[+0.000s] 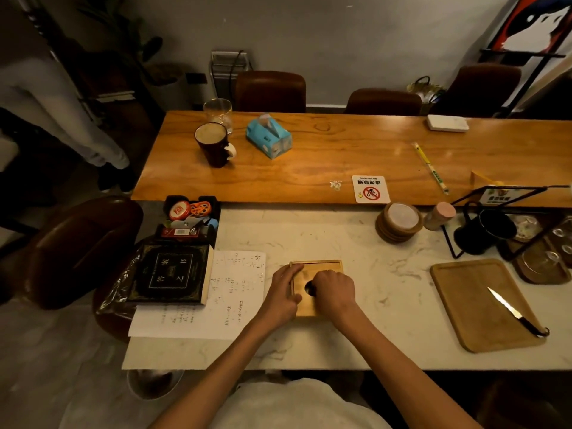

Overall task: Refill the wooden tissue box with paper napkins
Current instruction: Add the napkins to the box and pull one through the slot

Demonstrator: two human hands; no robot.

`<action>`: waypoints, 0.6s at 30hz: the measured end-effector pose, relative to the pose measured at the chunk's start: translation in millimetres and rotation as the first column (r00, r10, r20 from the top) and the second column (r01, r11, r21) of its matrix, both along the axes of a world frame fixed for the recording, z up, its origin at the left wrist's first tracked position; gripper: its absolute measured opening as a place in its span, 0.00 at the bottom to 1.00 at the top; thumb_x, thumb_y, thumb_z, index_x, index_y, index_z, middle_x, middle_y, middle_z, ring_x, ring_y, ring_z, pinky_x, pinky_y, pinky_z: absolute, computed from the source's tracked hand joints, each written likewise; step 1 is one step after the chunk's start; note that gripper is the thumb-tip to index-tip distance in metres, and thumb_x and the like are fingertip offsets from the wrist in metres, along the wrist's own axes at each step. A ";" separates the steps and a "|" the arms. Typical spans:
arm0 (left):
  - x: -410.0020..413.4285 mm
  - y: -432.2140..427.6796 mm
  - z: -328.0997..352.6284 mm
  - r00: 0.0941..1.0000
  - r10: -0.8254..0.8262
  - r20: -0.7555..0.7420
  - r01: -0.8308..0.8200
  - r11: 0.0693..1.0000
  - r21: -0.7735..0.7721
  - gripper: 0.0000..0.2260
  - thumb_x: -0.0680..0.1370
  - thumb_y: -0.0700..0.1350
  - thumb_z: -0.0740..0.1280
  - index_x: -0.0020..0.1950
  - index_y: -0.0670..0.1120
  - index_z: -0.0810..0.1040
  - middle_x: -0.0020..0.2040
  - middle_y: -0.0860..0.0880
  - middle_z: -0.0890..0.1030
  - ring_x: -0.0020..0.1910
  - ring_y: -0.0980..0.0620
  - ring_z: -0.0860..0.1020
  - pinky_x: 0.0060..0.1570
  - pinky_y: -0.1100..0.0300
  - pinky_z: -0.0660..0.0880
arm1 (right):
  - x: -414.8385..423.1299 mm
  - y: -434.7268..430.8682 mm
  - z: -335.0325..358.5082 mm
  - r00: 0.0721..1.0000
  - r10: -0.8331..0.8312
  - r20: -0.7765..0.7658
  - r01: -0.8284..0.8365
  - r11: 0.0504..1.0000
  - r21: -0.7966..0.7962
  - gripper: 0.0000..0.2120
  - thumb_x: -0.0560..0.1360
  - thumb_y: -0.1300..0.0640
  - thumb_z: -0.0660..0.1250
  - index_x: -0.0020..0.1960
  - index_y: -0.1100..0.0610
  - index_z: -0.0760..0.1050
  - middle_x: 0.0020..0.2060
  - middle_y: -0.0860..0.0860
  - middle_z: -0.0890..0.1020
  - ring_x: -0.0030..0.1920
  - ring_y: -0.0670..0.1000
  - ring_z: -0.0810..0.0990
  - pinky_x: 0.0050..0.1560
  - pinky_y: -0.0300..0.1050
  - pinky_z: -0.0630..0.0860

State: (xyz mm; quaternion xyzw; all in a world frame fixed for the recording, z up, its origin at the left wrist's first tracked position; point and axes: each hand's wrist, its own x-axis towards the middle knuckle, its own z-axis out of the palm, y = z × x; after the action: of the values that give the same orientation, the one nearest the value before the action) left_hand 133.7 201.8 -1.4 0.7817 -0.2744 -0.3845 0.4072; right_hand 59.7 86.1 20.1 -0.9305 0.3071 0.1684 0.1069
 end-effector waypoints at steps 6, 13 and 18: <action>-1.5 0.3 -1.7 1.000 0.011 0.016 -0.011 1.000 0.013 0.31 0.74 0.29 0.65 0.75 0.47 0.65 0.74 0.44 0.64 0.75 0.48 0.62 0.75 0.55 0.60 | 5.4 -0.2 -5.6 0.990 0.121 -0.068 -0.128 0.985 -0.115 0.11 0.77 0.57 0.61 0.42 0.52 0.81 0.45 0.52 0.85 0.46 0.55 0.83 0.39 0.42 0.66; -2.7 2.8 -4.9 1.000 0.019 0.009 -0.019 1.000 0.023 0.31 0.75 0.29 0.64 0.75 0.49 0.65 0.75 0.44 0.63 0.75 0.48 0.62 0.75 0.54 0.60 | 6.2 3.4 -7.3 0.981 0.181 -0.069 -0.191 0.965 -0.180 0.12 0.78 0.56 0.60 0.47 0.53 0.82 0.47 0.52 0.85 0.47 0.55 0.83 0.41 0.44 0.65; -4.0 3.1 -6.6 0.999 0.011 0.032 -0.012 1.000 0.029 0.30 0.75 0.29 0.64 0.75 0.48 0.64 0.75 0.44 0.63 0.75 0.48 0.62 0.74 0.58 0.59 | 9.0 6.4 -7.8 0.954 0.251 -0.162 -0.283 0.932 -0.224 0.11 0.80 0.56 0.59 0.57 0.52 0.78 0.54 0.50 0.83 0.55 0.53 0.81 0.44 0.43 0.65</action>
State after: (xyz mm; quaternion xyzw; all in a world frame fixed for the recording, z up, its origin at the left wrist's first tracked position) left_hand 129.7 204.9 -8.0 0.7952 -0.2708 -0.3734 0.3935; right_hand 68.8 92.5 12.3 -0.9566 0.2022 0.2028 -0.0531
